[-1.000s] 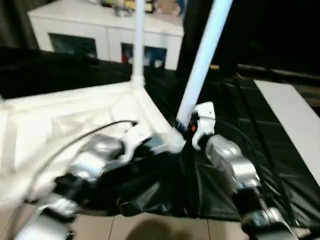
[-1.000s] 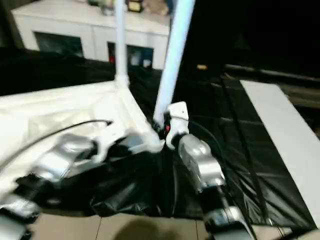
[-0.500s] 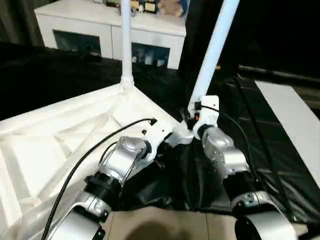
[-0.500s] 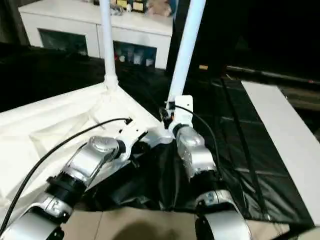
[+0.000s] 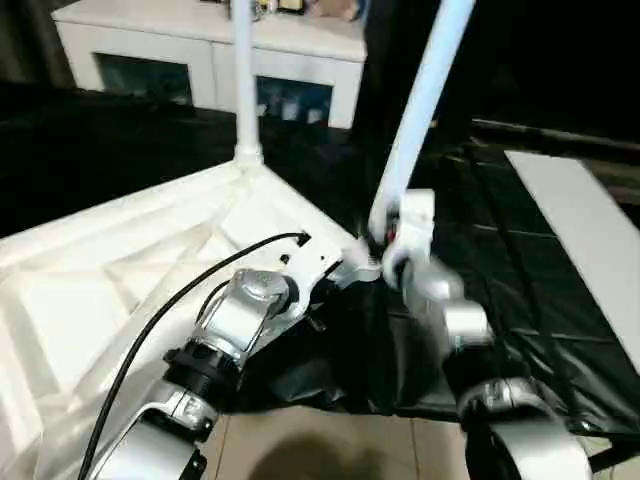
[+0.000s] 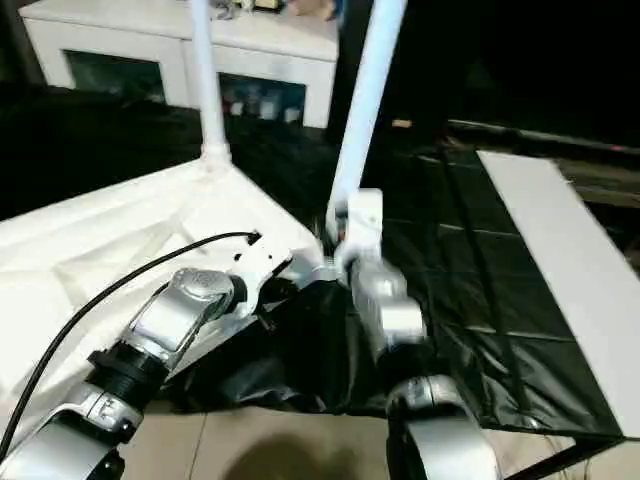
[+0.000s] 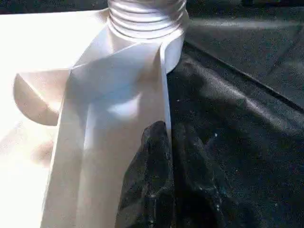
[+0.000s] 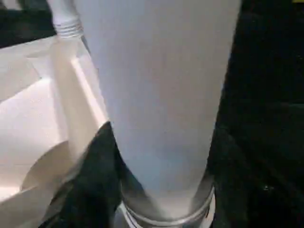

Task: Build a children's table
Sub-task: Rotate leg to tighten

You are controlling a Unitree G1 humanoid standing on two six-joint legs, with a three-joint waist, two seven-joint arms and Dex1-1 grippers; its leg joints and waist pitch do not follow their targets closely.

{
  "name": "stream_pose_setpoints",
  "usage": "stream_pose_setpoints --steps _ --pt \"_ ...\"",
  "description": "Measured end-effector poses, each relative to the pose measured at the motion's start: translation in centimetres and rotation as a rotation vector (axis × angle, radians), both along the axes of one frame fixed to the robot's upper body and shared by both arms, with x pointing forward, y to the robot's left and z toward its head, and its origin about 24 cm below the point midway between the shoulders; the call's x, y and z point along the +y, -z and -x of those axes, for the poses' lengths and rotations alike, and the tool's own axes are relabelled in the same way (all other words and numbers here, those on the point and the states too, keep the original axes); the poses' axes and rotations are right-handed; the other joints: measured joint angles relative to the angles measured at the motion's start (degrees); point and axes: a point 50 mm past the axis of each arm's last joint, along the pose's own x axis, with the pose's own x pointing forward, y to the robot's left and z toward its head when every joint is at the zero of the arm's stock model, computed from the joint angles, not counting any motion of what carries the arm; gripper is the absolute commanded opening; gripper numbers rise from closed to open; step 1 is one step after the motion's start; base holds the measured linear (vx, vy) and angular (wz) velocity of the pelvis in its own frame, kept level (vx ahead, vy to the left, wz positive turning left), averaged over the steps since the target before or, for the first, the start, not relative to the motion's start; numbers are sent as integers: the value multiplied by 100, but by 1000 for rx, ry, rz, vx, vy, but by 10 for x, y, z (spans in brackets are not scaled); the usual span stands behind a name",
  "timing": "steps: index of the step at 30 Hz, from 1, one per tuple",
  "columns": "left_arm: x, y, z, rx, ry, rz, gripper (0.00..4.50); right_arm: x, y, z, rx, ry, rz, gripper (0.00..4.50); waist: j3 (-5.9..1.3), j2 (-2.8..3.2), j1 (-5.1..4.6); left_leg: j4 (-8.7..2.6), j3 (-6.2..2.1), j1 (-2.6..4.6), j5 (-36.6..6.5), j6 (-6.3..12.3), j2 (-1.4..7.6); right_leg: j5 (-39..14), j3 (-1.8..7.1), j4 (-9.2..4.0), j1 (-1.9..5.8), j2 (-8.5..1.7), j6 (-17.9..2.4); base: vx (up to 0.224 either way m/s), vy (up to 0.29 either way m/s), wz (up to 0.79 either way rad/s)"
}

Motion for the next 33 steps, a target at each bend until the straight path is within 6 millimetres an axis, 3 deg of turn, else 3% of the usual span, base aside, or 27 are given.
stream_pose_setpoints --steps 5,9,11,14,18,25,29,33 --pt "5 -6 -4 -28 26 -5 0 -5 -6 2 -40 -51 -25 318 7 -11 37 6 57 -112 34 4 24 164 39 23 -89 6 -93 0 0 0" --pt "7 -9 -4 -41 46 0 0 -9 -10 4 -54 -102 -49 359 8 -19 61 5 118 -95 126 14 34 302 105 92 -141 6 -86 0 0 0" --pt "8 -11 -4 -47 65 6 0 -16 -12 8 -72 -141 -50 373 7 -19 104 4 137 -155 138 2 43 340 124 123 -188 9 -86 0 0 0" --pt "11 -14 -5 -50 104 6 0 -26 -15 17 -88 -219 -30 393 6 -17 158 12 171 -151 162 -2 53 546 159 126 -192 9 -52 18 -11 3" --pt "18 -18 -5 -58 144 -3 0 -32 -21 24 -99 -297 23 425 -5 6 192 -14 181 -173 181 -32 106 539 140 144 -213 43 -55 49 -26 4" --pt "28 -22 -2 -68 240 -39 0 -41 -23 37 -93 -369 93 425 -6 8 205 19 187 -172 195 -56 128 440 141 220 -219 52 -63 0 0 0" --pt "46 -24 6 -42 336 -68 0 -47 -24 53 -96 -487 127 425 -6 9 205 15 188 -169 196 -50 138 431 140 228 -222 61 -71 0 0 0" --pt "56 -27 14 -20 439 -93 0 -53 -9 69 -10 -574 126 425 0 19 291 27 191 -167 194 -58 137 435 141 234 -221 58 -76 0 0 0"
